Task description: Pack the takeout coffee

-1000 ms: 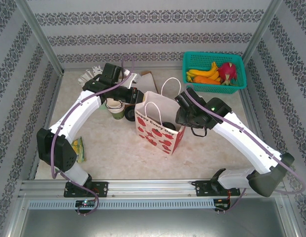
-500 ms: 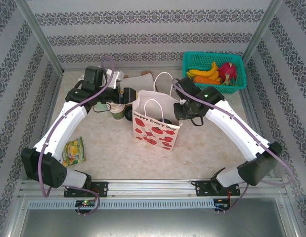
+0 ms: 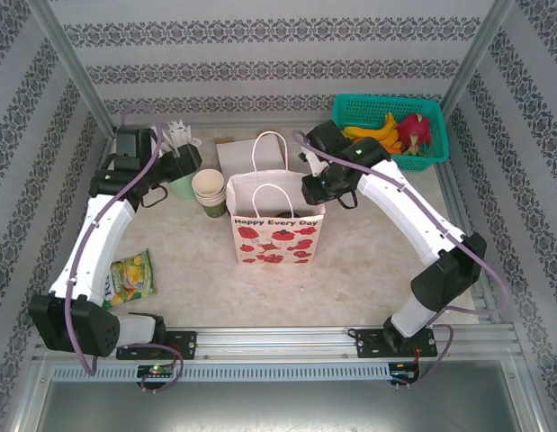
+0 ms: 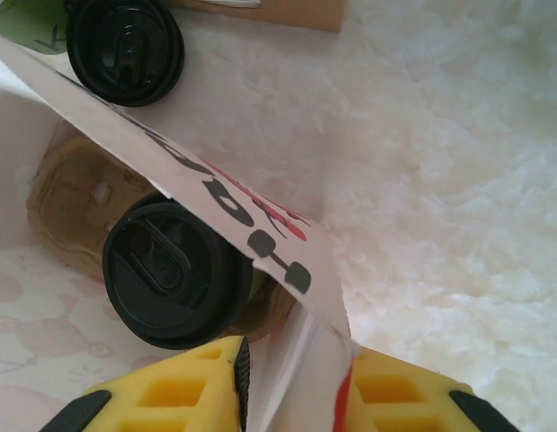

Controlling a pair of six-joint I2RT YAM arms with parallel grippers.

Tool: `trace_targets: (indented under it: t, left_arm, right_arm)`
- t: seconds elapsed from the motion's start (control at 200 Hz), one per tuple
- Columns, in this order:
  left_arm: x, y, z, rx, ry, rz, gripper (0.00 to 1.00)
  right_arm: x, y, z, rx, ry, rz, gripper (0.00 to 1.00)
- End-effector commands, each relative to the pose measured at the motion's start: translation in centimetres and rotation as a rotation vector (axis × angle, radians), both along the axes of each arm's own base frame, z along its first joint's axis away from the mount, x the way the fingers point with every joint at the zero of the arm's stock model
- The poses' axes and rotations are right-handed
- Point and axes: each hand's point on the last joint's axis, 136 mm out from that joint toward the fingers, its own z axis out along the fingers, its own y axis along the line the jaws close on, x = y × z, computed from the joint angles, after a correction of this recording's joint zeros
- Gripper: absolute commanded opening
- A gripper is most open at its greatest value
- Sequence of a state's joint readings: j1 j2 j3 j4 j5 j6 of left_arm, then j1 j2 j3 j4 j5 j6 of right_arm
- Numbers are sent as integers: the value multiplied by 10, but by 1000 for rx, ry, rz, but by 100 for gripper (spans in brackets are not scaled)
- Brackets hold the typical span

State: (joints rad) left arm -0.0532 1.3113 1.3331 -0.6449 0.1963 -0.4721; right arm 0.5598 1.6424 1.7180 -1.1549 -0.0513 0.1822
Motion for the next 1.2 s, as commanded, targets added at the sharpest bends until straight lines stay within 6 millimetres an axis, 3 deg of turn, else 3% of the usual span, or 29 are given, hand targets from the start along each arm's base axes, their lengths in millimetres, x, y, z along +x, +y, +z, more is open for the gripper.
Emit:
trace_targets:
  t: [0.0, 0.18, 0.29, 0.455, 0.5, 0.595, 0.779, 1.059, 1.194]
  left_arm:
    - [4, 8, 1, 58, 17, -3, 98]
    - [29, 9, 10, 121, -89, -40, 82]
    - [47, 7, 11, 149, -141, -64, 71]
    - [66, 11, 1, 219, -134, -82, 65]
    - [70, 13, 1, 238, -138, -81, 63]
    - [77, 20, -1, 273, -145, -54, 59]
    - [87, 22, -10, 301, -172, -52, 49]
    - [105, 22, -21, 319, -140, -70, 40]
    - [106, 19, -22, 318, -142, -84, 22]
  right_arm:
    - [6, 7, 10, 40, -17, 19, 30]
    - [11, 6, 30, 76, -80, -22, 51]
    - [19, 4, 54, 122, -187, -53, 67]
    - [26, -8, 99, 209, -417, -117, 82]
    - [28, -14, 110, 229, -490, -144, 98]
    - [33, -34, 131, 258, -654, -239, 98]
    - [36, -59, 151, 412, -857, -408, 98]
    - [33, -64, 139, 417, -827, -419, 98]
    - [33, -64, 138, 418, -824, -421, 98]
